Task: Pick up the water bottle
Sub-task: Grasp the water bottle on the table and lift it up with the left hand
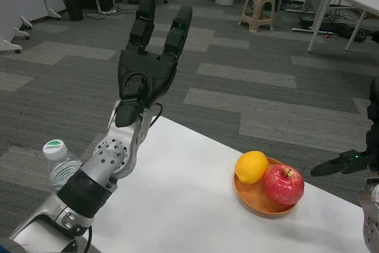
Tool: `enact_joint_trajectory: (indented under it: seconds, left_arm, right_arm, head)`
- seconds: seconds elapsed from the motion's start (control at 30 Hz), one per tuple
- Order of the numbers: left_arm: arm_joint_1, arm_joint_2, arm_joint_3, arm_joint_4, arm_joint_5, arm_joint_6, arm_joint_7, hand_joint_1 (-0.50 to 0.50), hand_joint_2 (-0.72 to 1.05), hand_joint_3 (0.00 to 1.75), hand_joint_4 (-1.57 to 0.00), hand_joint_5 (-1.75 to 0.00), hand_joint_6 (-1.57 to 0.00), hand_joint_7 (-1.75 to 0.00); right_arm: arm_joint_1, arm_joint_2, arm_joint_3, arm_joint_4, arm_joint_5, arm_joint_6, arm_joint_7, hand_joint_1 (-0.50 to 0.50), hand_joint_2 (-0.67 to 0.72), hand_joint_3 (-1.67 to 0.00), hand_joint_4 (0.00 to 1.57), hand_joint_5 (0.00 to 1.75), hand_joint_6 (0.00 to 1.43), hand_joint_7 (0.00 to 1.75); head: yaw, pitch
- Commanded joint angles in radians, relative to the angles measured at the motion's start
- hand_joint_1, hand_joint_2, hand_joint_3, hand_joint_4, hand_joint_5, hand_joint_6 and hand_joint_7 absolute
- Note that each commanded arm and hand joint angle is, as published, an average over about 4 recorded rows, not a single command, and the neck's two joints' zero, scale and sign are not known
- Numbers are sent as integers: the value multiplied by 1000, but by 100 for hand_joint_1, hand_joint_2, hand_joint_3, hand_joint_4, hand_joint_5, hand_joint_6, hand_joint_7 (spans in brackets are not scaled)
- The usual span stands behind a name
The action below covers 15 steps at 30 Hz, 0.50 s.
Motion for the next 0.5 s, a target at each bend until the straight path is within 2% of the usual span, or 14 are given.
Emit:
enact_joint_trajectory:
  seconds: [0.03, 0.07, 0.1, 0.4, 0.5]
  left_arm:
    - [31, -89, 125, 262, 974, -320, 223, -39, -55, 9, 0, 0, 0, -65]
    - [30, -89, 125, 262, 974, -320, 223, -39, -55, 9, 0, 0, 0, -66]
    - [29, -89, 125, 263, 974, -320, 223, -39, -55, 9, 0, 0, 0, -66]
    - [25, -91, 115, 268, 974, -320, 223, -39, -55, 9, 0, 0, 0, -70]
    - [24, -91, 113, 270, 974, -320, 223, -39, -55, 9, 0, 0, 0, -70]
  right_arm:
    - [85, 11, 6, -189, 1, 3, 3, -33, 41, 0, 0, 0, 0, 7]
    - [84, 10, 6, -188, 1, 3, 3, -33, 41, 0, 0, 0, 0, 7]
    - [84, 10, 7, -186, 1, 3, 3, -33, 41, 0, 0, 0, 0, 7]
    - [82, 7, 7, -180, 1, 3, 3, -33, 41, 0, 0, 0, 0, 7]
    - [82, 6, 7, -178, 1, 4, 3, -33, 41, 0, 0, 0, 0, 7]
  head:
    - [-170, 292]
    - [-153, 261]
    - [-104, 171]
    - [-107, 153]
    - [-113, 118]
